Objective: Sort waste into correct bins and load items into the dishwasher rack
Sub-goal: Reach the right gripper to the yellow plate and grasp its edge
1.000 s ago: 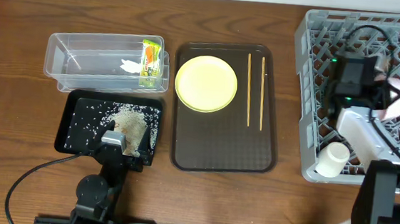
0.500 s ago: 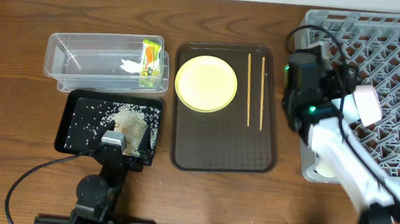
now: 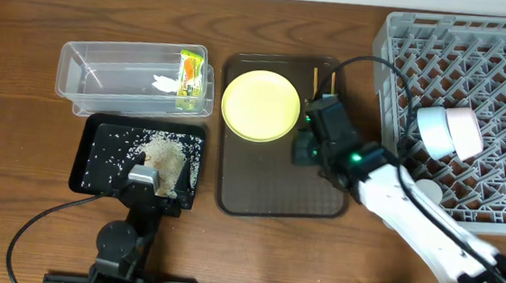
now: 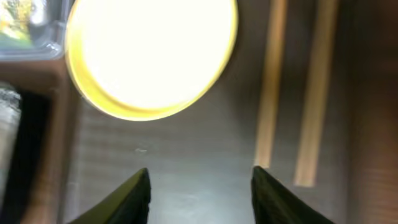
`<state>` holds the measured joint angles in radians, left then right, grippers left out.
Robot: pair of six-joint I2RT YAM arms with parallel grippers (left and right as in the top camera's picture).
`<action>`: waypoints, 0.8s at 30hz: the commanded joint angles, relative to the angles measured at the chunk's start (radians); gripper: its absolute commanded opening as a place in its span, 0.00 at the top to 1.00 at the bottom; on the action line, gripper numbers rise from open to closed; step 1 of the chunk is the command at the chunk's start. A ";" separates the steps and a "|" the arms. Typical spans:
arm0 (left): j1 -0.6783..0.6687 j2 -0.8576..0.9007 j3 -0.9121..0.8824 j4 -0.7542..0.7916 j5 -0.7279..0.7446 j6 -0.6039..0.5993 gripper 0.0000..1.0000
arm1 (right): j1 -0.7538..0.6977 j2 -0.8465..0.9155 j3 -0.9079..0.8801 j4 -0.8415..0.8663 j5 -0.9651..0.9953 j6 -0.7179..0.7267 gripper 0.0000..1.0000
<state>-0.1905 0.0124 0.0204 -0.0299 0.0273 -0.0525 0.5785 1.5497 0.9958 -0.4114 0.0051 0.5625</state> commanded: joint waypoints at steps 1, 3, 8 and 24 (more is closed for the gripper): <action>0.006 -0.002 -0.016 -0.040 -0.012 -0.004 0.09 | -0.017 0.097 -0.009 0.090 -0.099 0.204 0.51; 0.006 -0.002 -0.016 -0.040 -0.012 -0.004 0.09 | -0.030 0.155 -0.009 0.150 -0.098 0.229 0.53; 0.006 -0.002 -0.016 -0.040 -0.012 -0.004 0.09 | -0.063 0.300 -0.009 0.314 -0.085 0.279 0.53; 0.006 -0.002 -0.016 -0.040 -0.012 -0.004 0.09 | -0.119 0.290 -0.009 0.321 -0.090 0.264 0.99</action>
<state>-0.1905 0.0124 0.0204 -0.0303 0.0273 -0.0525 0.4896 1.9125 1.0008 -0.0452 -0.0998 0.9054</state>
